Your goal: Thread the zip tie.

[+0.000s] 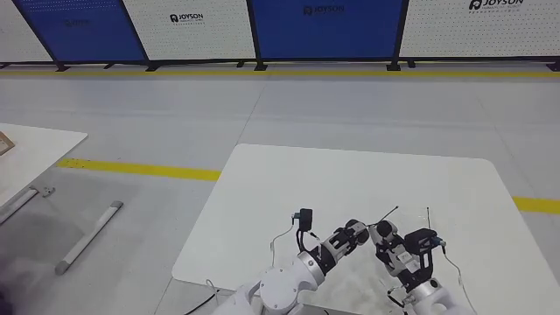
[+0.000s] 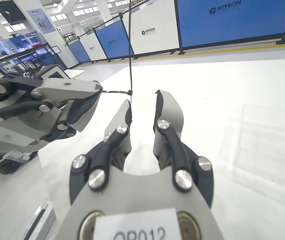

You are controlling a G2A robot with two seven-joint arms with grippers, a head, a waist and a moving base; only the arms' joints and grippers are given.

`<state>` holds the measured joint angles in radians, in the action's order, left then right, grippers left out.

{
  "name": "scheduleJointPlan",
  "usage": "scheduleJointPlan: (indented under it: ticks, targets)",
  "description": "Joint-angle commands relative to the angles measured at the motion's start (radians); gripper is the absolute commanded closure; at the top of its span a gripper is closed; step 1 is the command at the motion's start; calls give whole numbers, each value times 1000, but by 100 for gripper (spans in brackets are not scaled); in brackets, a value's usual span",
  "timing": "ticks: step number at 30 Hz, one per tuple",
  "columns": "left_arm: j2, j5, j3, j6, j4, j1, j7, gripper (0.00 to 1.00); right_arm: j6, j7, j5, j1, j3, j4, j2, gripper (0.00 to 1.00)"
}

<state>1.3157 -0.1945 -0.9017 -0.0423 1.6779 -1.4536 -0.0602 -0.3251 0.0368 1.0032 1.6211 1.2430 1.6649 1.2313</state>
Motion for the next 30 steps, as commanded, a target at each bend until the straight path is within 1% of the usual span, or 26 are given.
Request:
scheduleJointPlan:
  ticks: [1,3,7,9,10,11,13,14,19,30]
  targets:
    - [0,2,2,1,-1,0,-1,100,-2,1,-1,-1,-1,-1,0,78]
    - [0,6,4,4,-2,0,-3,100,-4,-1,-3,-4,-3,-3,0,81]
    - [1,9,7,7,-3,1,-2,100,-6,-4,-5,-11,-10,-9,1,80]
    - [1,10,8,8,-3,2,-2,100,-7,-1,-7,-12,-11,-11,1,84]
    - [1,10,8,9,-3,2,-2,100,-7,2,-8,-13,-11,-12,1,84]
    - [1,10,8,9,-4,2,-2,100,-7,5,-10,-13,-11,-13,1,86]
    - [1,10,9,10,-5,2,-1,100,-8,7,-11,-12,-10,-15,1,99]
    - [1,10,9,10,-5,2,0,100,-10,6,-13,-12,-10,-16,1,100]
    - [3,6,10,8,-7,3,3,100,-12,-1,-18,-14,-9,-20,0,100]
    - [2,3,7,-23,-2,-3,-5,100,-7,-10,-1,-19,-18,-25,0,100]
